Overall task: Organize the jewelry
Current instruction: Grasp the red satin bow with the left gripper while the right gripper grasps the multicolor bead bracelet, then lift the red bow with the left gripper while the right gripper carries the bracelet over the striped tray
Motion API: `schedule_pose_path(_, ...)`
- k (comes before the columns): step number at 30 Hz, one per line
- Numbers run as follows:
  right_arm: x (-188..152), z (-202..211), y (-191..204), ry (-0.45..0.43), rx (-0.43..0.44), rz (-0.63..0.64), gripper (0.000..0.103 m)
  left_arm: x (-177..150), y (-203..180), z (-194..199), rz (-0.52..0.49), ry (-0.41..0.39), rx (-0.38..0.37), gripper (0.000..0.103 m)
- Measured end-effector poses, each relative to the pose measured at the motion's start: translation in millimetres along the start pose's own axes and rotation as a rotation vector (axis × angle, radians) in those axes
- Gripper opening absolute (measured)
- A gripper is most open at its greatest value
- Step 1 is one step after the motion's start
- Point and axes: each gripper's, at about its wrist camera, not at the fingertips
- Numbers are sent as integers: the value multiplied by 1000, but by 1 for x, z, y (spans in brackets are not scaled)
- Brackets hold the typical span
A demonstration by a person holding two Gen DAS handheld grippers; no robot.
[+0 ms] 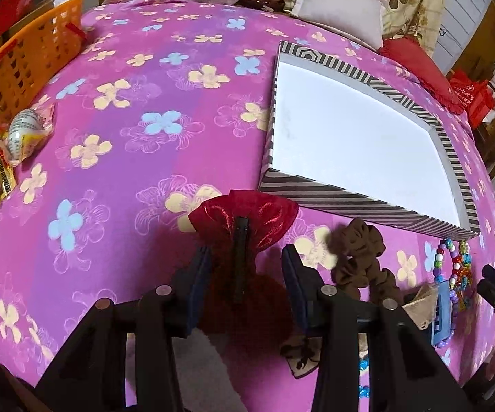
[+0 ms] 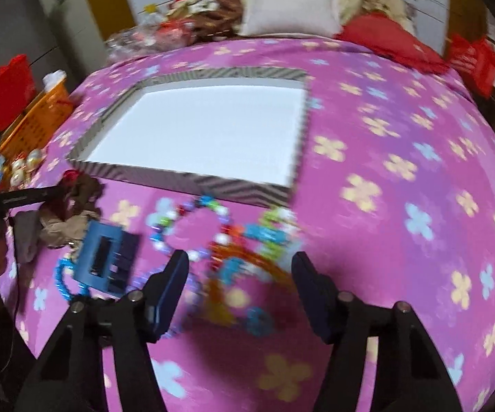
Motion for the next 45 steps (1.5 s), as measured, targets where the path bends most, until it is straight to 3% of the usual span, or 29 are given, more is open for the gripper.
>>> schedule_pose_path(3, 10, -17, 19, 26, 19, 49, 47, 0, -2, -4, -13, 4, 5, 28)
schedule_pose_path(6, 18, -32, 34, 46, 48, 68, 43, 2, -6, -5, -28, -10, 31, 28)
schedule_pose_path(13, 27, -61, 40, 102, 12, 51, 35, 7, -1, 1, -34, -33, 33, 28)
schedule_pose_path(22, 26, -71, 46, 118, 47, 22, 33, 3, -7, -6, -74, -24, 52, 30)
schedule_pose_path(31, 28, -74, 47, 104, 16, 22, 33, 3, -18, -9, -129, -48, 72, 44)
schedule_pose_path(34, 31, -73, 40, 93, 25, -7, 30, 2, -25, -10, -160, -52, 103, 46)
schedule_pose_path(39, 35, -69, 22, 94, 48, -73, 28, 4, -22, -10, -145, -43, 88, 46)
schedule_pose_path(45, 26, -75, 50, 128, -17, 73, 28, 1, -23, -10, -152, -57, 95, 46)
Point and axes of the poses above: each gripper's, at about its wrist camera, not at the fingertips, and z roughly against the way its jaws point, y to its left, x to its top, and after that the axes turned 13 degrees about x, right-handed
